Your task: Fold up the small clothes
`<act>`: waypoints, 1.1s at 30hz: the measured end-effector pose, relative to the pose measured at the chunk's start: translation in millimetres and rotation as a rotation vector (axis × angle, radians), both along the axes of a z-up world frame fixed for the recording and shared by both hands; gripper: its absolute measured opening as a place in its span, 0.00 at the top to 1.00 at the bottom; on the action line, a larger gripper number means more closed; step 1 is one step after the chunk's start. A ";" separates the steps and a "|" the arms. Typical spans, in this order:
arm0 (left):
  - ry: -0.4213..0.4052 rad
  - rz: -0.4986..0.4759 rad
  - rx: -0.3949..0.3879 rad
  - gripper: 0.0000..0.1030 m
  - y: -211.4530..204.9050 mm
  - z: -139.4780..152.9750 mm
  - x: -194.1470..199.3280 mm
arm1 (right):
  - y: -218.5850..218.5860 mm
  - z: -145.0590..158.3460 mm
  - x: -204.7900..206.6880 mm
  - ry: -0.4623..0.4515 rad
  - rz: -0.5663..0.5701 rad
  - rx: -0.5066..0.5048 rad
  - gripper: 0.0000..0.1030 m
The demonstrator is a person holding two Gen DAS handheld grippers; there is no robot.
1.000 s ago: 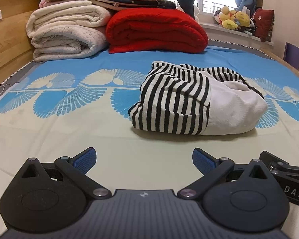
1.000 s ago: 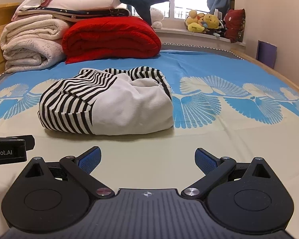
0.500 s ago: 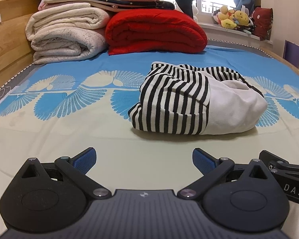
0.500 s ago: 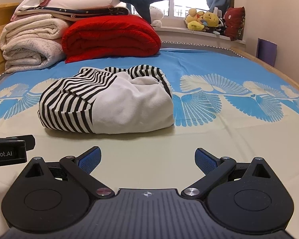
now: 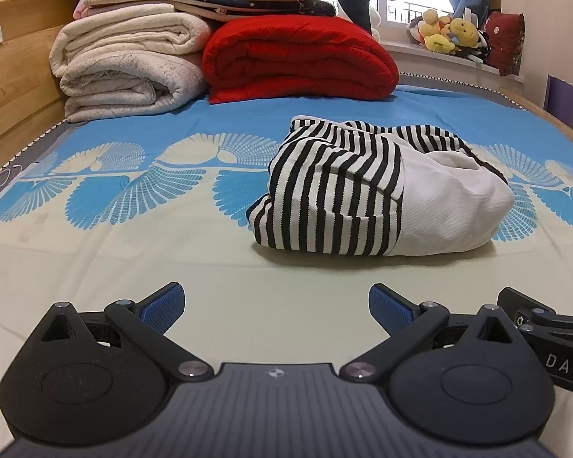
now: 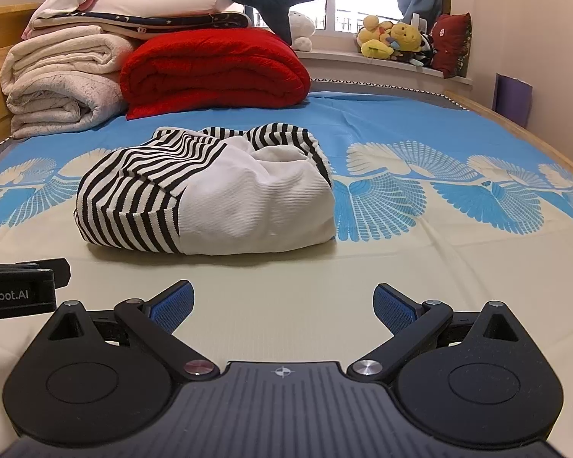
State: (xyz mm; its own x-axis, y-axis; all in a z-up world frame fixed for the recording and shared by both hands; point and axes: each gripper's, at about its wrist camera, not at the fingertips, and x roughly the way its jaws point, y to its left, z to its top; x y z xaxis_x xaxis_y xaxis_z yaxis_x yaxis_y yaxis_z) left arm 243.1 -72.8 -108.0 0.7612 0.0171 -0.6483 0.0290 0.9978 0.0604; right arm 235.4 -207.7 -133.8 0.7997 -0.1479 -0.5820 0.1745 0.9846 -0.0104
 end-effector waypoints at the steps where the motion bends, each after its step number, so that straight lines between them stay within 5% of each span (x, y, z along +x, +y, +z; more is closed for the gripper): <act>1: 0.000 0.000 0.001 0.00 0.2 -0.1 -0.1 | -0.1 0.0 -0.1 -0.001 -0.001 0.000 0.03; 33: 0.004 -0.009 0.015 0.00 2.0 -3.2 -1.2 | -2.4 -1.0 -1.2 0.007 0.018 0.003 0.03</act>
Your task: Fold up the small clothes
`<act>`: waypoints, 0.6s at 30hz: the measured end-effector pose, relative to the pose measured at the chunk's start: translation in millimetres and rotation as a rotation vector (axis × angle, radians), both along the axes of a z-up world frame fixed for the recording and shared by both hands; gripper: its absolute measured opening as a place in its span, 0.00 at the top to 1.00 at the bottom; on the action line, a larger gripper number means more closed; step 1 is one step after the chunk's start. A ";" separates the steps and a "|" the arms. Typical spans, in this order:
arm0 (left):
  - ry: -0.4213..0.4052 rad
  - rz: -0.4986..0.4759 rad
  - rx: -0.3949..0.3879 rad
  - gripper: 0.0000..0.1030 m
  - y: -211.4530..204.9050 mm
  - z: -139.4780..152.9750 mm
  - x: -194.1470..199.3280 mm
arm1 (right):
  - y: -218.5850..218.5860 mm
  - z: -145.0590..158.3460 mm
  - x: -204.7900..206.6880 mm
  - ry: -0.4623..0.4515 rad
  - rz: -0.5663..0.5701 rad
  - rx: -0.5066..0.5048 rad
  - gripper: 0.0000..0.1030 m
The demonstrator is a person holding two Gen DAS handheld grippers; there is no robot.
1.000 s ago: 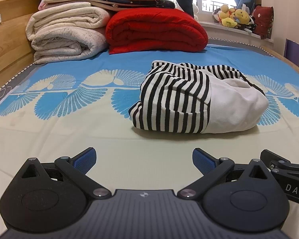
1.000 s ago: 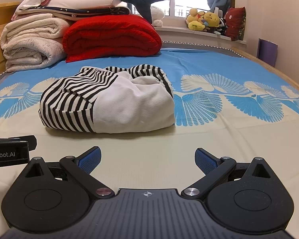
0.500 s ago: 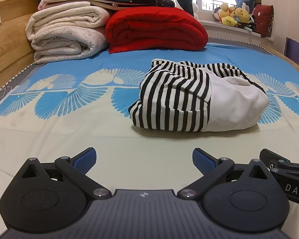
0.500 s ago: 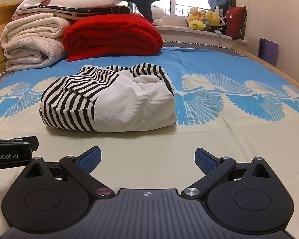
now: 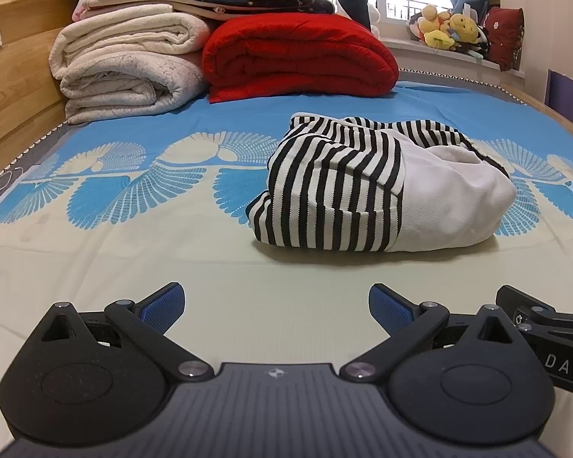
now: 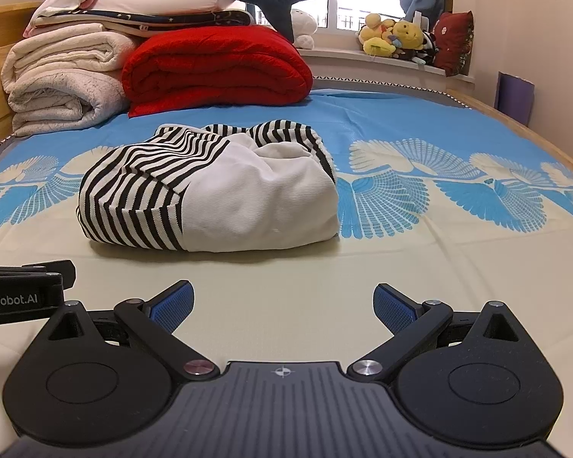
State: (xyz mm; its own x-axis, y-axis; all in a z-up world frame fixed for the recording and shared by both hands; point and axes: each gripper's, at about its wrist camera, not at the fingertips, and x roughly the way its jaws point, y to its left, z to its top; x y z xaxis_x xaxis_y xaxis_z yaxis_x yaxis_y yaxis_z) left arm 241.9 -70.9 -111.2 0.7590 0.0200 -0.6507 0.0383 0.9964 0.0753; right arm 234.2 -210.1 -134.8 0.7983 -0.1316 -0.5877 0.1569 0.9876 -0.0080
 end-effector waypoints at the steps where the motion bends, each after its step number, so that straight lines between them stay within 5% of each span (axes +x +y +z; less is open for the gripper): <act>1: 0.000 -0.001 0.001 0.00 -0.6 0.2 0.1 | 0.0 -0.1 -0.2 0.000 0.000 -0.001 0.03; 18: -0.012 0.021 0.027 0.00 -0.2 1.4 0.1 | 0.2 0.0 -0.5 0.000 0.006 0.000 0.03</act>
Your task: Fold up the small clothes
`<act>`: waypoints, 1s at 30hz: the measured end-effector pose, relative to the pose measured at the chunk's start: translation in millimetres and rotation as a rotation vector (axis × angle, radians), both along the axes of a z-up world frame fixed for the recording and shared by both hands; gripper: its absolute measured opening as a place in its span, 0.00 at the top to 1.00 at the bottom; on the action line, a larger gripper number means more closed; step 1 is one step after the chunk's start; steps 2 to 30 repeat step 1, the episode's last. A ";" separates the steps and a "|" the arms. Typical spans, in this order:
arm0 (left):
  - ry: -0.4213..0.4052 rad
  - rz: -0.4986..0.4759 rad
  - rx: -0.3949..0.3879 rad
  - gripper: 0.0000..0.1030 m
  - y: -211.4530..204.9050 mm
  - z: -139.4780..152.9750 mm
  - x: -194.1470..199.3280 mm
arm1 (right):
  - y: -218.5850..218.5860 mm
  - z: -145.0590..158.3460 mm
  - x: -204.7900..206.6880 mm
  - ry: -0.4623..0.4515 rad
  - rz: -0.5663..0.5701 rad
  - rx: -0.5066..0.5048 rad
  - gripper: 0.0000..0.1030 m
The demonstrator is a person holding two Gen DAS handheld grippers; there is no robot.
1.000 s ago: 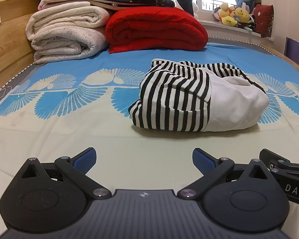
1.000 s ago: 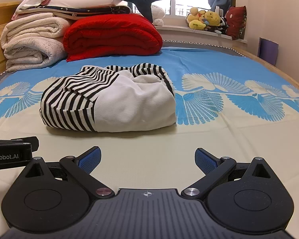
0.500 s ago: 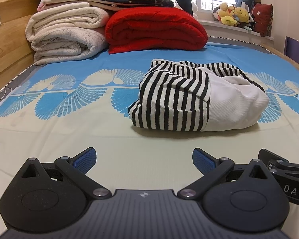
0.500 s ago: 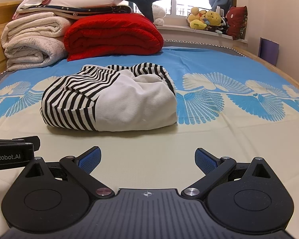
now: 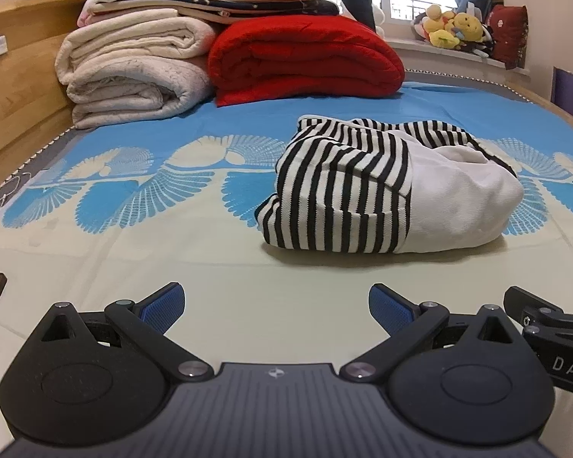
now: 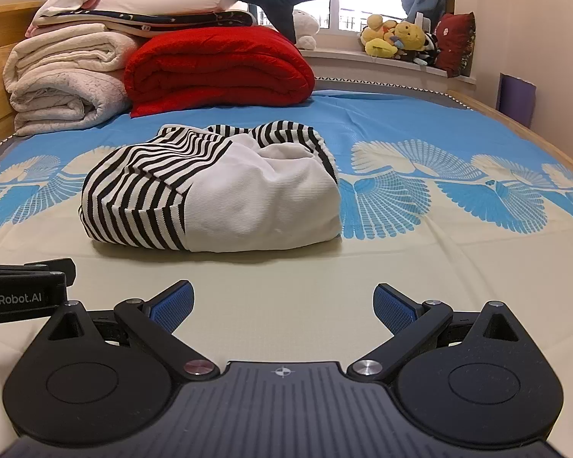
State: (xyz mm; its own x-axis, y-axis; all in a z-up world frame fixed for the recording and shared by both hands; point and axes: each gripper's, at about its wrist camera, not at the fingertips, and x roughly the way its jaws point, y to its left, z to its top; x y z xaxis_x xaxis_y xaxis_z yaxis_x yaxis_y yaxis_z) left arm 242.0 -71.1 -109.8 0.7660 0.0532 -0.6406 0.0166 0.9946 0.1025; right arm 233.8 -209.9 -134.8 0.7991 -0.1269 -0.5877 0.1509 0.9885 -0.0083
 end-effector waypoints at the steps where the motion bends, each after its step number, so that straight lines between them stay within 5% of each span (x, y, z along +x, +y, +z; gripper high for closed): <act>1: 0.002 0.002 -0.003 0.00 0.4 0.1 0.1 | 0.1 0.0 0.0 -0.001 0.000 0.000 0.03; 30: 0.002 0.002 -0.003 0.00 0.4 0.1 0.1 | 0.1 0.0 0.0 -0.001 0.000 0.000 0.03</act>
